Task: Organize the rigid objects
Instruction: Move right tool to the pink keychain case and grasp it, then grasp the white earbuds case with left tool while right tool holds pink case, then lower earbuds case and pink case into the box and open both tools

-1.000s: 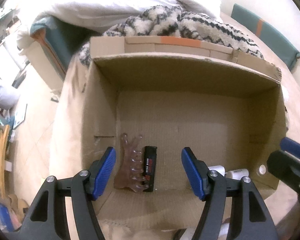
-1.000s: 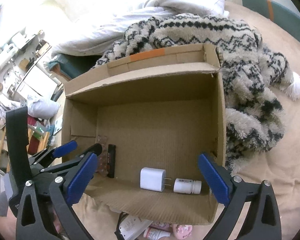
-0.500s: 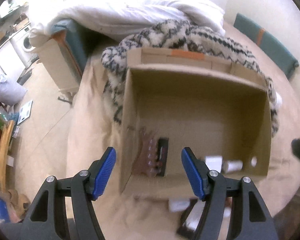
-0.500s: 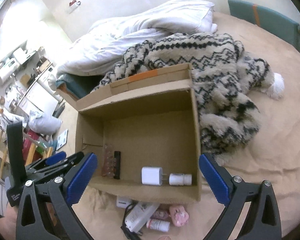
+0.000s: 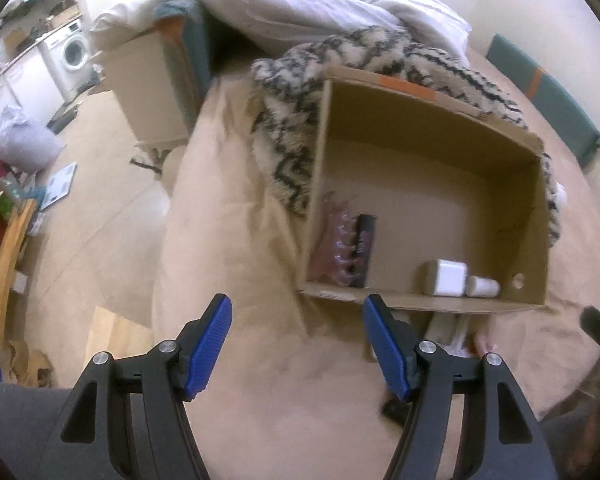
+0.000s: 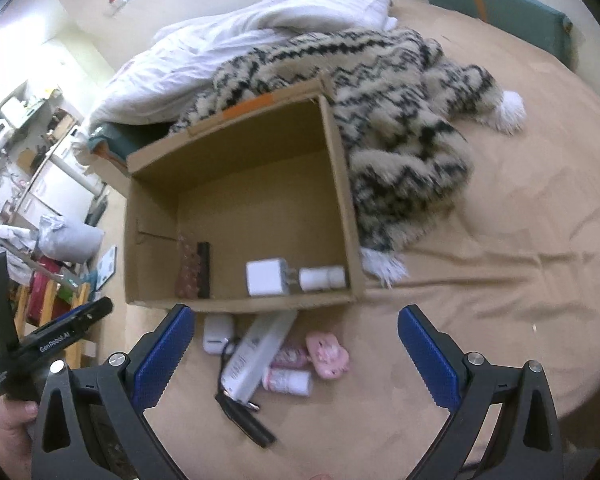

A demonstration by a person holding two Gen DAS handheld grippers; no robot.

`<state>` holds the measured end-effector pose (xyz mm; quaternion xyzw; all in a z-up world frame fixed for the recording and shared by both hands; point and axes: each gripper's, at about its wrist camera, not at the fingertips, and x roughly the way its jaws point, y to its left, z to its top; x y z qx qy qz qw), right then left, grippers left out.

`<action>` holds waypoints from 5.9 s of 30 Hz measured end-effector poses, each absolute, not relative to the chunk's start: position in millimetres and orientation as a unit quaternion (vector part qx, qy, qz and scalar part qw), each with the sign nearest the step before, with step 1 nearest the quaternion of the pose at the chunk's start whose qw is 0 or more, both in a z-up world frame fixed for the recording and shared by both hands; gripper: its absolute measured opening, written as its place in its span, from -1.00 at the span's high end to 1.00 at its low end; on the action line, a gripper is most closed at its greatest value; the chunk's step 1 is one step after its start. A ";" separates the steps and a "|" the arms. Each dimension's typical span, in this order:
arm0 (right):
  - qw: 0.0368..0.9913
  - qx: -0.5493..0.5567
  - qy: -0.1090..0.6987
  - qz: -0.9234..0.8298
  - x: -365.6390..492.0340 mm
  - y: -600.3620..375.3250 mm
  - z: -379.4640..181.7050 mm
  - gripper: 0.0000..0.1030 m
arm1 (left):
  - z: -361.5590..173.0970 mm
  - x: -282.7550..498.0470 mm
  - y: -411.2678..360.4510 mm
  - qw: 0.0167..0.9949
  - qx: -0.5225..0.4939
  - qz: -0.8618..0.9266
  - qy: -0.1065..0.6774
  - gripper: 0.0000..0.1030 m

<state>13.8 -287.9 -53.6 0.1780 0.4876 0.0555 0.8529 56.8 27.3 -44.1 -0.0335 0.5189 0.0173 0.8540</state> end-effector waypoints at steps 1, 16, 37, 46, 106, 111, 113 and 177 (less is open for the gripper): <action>0.851 0.180 0.490 0.051 12.7 -289.5 -56.1 -1.00 | -45.4 56.6 30.1 0.853 -0.040 0.024 0.519 -0.26; 0.757 0.275 0.593 0.029 30.6 -302.7 -137.3 -1.00 | -52.1 59.6 32.0 0.843 -0.057 0.031 0.534 -0.26; 0.740 0.179 0.647 0.024 55.8 -260.7 -173.3 0.72 | -57.2 58.4 27.8 0.829 -0.073 0.009 0.555 -0.26; 0.772 0.158 0.615 0.046 35.7 -246.4 -140.0 0.73 | -61.1 57.2 25.5 0.829 -0.063 0.014 0.556 -0.26; 0.846 0.178 0.472 0.173 39.8 -267.0 -60.2 0.73 | -170.9 106.6 -22.3 0.767 0.048 0.042 0.639 0.22; 0.847 0.175 0.473 0.166 38.6 -268.2 -60.6 0.73 | -153.9 98.8 8.7 0.777 0.034 0.076 0.624 0.23; 0.848 0.174 0.472 0.165 37.1 -267.8 -59.7 0.73 | -136.7 93.3 18.2 0.792 0.027 0.082 0.605 0.24; 0.826 0.131 0.535 0.116 131.0 -240.0 -107.4 0.72 | -101.2 164.1 -58.7 0.834 0.057 -0.029 0.548 0.19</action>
